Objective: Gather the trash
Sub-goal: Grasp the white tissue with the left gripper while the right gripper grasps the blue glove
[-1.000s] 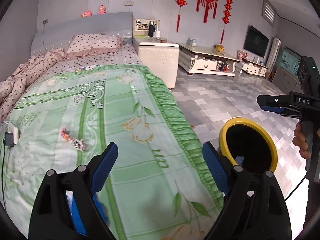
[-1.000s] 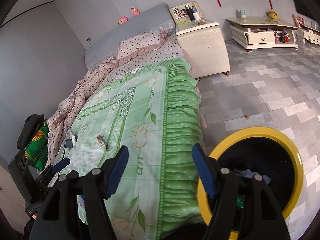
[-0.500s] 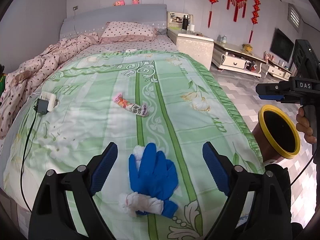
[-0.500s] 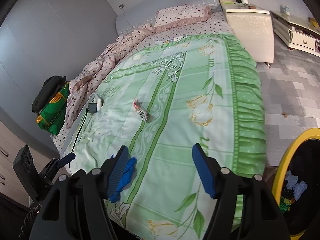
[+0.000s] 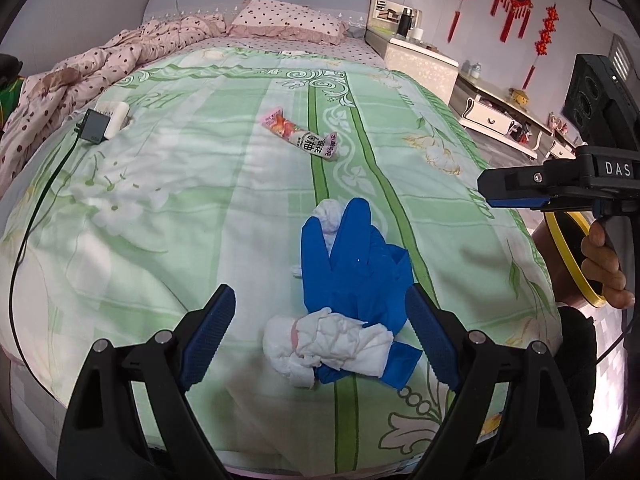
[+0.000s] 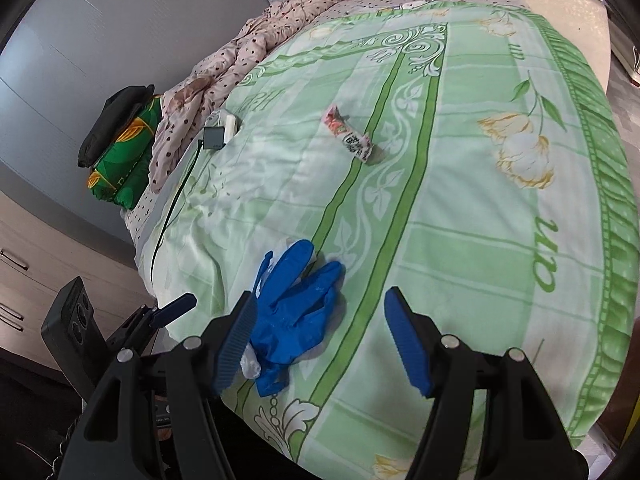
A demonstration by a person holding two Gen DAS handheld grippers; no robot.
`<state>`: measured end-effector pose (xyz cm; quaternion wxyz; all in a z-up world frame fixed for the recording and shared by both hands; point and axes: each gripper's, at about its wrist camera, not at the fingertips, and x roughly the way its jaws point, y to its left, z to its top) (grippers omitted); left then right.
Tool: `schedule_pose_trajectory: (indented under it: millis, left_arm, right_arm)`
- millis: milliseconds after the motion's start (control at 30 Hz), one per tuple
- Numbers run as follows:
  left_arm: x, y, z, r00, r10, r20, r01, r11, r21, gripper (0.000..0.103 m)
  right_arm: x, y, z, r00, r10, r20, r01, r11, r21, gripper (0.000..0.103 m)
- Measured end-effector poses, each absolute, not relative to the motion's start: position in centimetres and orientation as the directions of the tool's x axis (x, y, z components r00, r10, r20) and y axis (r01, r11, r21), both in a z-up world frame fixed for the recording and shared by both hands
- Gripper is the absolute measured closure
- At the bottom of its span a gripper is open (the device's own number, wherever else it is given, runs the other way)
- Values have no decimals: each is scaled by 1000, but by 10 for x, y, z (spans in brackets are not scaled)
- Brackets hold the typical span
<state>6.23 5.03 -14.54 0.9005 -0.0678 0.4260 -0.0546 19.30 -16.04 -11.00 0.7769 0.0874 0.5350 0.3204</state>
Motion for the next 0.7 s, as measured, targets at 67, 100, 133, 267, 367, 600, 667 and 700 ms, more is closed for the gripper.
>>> schedule_pose_trajectory:
  millis: [67,100,133,267,367,600,667,700]
  left_arm:
    - [64,52,-152,623,-159,-766,34,984,-177,20]
    - [65,52,-155,620,-161,-768,34,983,-179,20]
    - [65,53,-159,617,-160,-771,32,983,-178,20]
    - [68,56,-169,600,-169,-782,31,981,-189,24]
    - [67,55,-174,589,-176,-789,40,981,-189,32]
    - [63,50,-183,580,-178,-795,67,983,-171,53]
    - [62,52,-184,583,-186,-791,64,981,-183,57]
    - [61,54,-183,584,-191,-789,63,980,-191,59]
  right_arm:
    - [193,-149,-118,200,588,-783,-409,777,479,40]
    - [193,-144,-121,190,587,-787,-412,775,479,40]
    - [193,-139,-124,180,584,-792,-416,775,476,40]
    - [192,-124,-135,147,574,-806,-428,771,471,40]
    - [191,-116,-141,123,569,-813,-435,767,472,40]
    - [187,-100,-155,81,553,-829,-448,764,465,40]
    - [184,-97,-157,74,545,-835,-458,763,457,41]
    - [183,-95,-158,73,540,-838,-462,763,451,42]
